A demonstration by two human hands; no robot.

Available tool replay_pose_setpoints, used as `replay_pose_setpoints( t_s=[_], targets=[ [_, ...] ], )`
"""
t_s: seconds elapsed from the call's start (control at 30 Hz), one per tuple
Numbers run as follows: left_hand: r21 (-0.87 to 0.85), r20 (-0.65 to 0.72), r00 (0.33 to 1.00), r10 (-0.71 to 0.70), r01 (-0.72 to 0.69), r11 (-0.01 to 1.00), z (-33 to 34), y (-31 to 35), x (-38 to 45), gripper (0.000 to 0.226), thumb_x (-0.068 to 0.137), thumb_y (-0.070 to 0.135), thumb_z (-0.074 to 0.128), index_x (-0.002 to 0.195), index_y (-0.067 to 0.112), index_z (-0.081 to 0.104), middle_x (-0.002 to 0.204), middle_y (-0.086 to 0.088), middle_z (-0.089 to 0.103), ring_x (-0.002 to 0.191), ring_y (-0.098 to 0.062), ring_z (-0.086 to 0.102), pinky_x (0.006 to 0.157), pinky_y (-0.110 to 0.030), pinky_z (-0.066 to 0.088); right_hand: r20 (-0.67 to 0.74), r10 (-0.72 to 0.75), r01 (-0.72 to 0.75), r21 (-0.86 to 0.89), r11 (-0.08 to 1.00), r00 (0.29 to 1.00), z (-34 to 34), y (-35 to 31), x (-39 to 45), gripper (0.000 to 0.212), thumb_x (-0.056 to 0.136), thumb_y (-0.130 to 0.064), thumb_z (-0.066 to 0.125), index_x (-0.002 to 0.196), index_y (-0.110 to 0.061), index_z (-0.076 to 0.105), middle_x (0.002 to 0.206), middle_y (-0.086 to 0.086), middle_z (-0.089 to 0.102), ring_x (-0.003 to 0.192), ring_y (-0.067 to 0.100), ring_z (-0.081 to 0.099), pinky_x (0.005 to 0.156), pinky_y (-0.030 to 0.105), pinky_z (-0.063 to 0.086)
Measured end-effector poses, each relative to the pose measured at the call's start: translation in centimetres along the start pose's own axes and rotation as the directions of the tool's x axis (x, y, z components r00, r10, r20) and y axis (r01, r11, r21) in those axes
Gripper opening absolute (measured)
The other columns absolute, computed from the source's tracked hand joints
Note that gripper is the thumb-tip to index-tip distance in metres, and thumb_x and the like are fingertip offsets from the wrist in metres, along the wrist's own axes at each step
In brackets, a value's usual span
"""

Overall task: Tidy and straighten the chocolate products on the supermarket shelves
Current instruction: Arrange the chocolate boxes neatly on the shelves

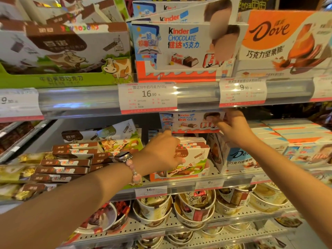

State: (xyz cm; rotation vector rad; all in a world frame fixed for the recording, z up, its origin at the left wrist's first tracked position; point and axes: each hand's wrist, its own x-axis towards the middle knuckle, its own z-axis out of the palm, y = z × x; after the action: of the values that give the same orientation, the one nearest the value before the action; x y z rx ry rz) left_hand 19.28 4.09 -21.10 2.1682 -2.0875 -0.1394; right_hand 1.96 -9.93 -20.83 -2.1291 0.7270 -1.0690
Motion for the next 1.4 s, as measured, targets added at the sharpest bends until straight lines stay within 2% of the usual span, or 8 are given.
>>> replay_pose_setpoints(
  t_s=[0.23, 0.4, 0.53, 0.67, 0.8, 1.0, 1.3, 1.4],
  targets=[
    [0.003, -0.013, 0.999, 0.030, -0.030, 1.000, 0.0, 0.3, -0.4, 0.054, 0.084, 0.047, 0.061, 0.127, 0.014, 0.052, 0.127, -0.006, 0.037, 0.122, -0.024, 0.036, 0.102, -0.036, 0.035, 0.217, 0.034, -0.025, -0.046, 0.999, 0.975, 1.5, -0.3, 1.1, 0.022, 0.090, -0.010, 0.058, 0.110, -0.020, 0.055, 0.110, -0.003, 0.057, 0.098, 0.011, 0.056, 0.076, 0.015, 0.045],
    [-0.011, -0.001, 1.000, 0.029, -0.029, 1.000, 0.1, 0.2, -0.3, 0.044, 0.084, 0.046, 0.062, 0.113, 0.014, 0.057, 0.117, -0.005, 0.038, 0.116, -0.022, 0.040, 0.096, -0.035, 0.040, 0.561, 0.259, -0.112, -0.283, 0.953, 0.786, 2.0, -0.4, 2.2, 0.012, 0.094, -0.029, 0.051, 0.102, -0.034, 0.058, 0.104, -0.009, 0.062, 0.095, 0.012, 0.059, 0.077, 0.026, 0.044],
    [-0.015, -0.008, 0.999, 0.046, -0.046, 0.999, 0.1, -0.1, 0.1, 0.045, 0.083, 0.047, 0.062, 0.114, 0.015, 0.057, 0.105, 0.003, 0.033, 0.110, -0.018, 0.041, 0.090, -0.030, 0.041, 0.621, 0.293, 0.077, -0.498, 0.864, 0.727, 1.7, -1.0, 4.0, 0.023, 0.099, -0.026, 0.041, 0.116, -0.027, 0.057, 0.118, 0.000, 0.057, 0.106, 0.019, 0.054, 0.086, 0.029, 0.041],
    [-0.052, 0.000, 1.000, 0.028, -0.028, 0.998, -0.3, -0.6, 0.8, 0.046, 0.081, 0.047, 0.066, 0.113, 0.015, 0.060, 0.108, 0.003, 0.037, 0.100, -0.013, 0.045, 0.081, -0.024, 0.042, 0.559, 0.301, 0.133, -0.607, 0.784, 0.773, 2.0, -1.2, 3.7, 0.040, 0.100, -0.032, 0.037, 0.138, -0.020, 0.042, 0.142, 0.004, 0.042, 0.127, 0.020, 0.040, 0.097, 0.028, 0.031],
    [-0.176, 0.015, 0.999, -0.030, 0.032, 0.984, -0.6, -1.2, 1.0, 0.041, 0.079, 0.043, 0.069, 0.110, 0.017, 0.063, 0.109, 0.004, 0.043, 0.090, -0.011, 0.052, 0.078, -0.027, 0.049, 0.355, -0.012, 0.161, -0.394, 0.905, 0.935, 1.5, -2.1, 0.7, 0.047, 0.094, -0.043, 0.046, 0.137, -0.025, 0.043, 0.140, 0.000, 0.047, 0.123, 0.013, 0.045, 0.094, 0.021, 0.036],
    [-0.388, 0.007, 0.999, -0.052, 0.051, 0.920, -1.8, -1.6, 0.9, 0.026, 0.080, 0.039, 0.069, 0.098, 0.021, 0.061, 0.096, 0.003, 0.061, 0.088, -0.013, 0.060, 0.078, -0.034, 0.053, 0.529, -0.034, 0.136, -0.156, 0.978, 0.848, 1.7, -3.4, -2.0, 0.048, 0.080, -0.029, 0.071, 0.124, -0.031, 0.049, 0.110, -0.023, 0.055, 0.102, -0.005, 0.056, 0.079, 0.006, 0.046],
    [-0.380, -0.284, 0.947, -0.152, 0.034, 0.924, -3.6, -4.6, -3.6, 0.034, 0.079, 0.050, 0.064, 0.101, 0.031, 0.047, 0.091, 0.018, 0.055, 0.084, 0.002, 0.054, 0.070, -0.012, 0.043, 0.314, -0.049, 0.007, 0.133, 0.991, 0.948, 2.4, -4.4, -2.6, 0.034, 0.088, -0.014, 0.060, 0.118, -0.027, 0.049, 0.111, -0.007, 0.059, 0.096, -0.005, 0.061, 0.064, 0.013, 0.052],
    [-0.272, -0.226, 0.962, -0.150, 0.086, 0.958, -4.4, -6.9, -7.2, 0.047, 0.065, 0.072, 0.054, 0.096, 0.037, 0.053, 0.099, 0.019, 0.055, 0.094, -0.002, 0.053, 0.080, -0.025, 0.045, 0.177, -0.079, 0.052, 0.152, 0.987, 0.981, 3.0, -4.7, -2.9, 0.035, 0.087, -0.016, 0.061, 0.119, -0.024, 0.049, 0.113, 0.003, 0.060, 0.101, 0.006, 0.062, 0.070, 0.018, 0.054]
  ],
)
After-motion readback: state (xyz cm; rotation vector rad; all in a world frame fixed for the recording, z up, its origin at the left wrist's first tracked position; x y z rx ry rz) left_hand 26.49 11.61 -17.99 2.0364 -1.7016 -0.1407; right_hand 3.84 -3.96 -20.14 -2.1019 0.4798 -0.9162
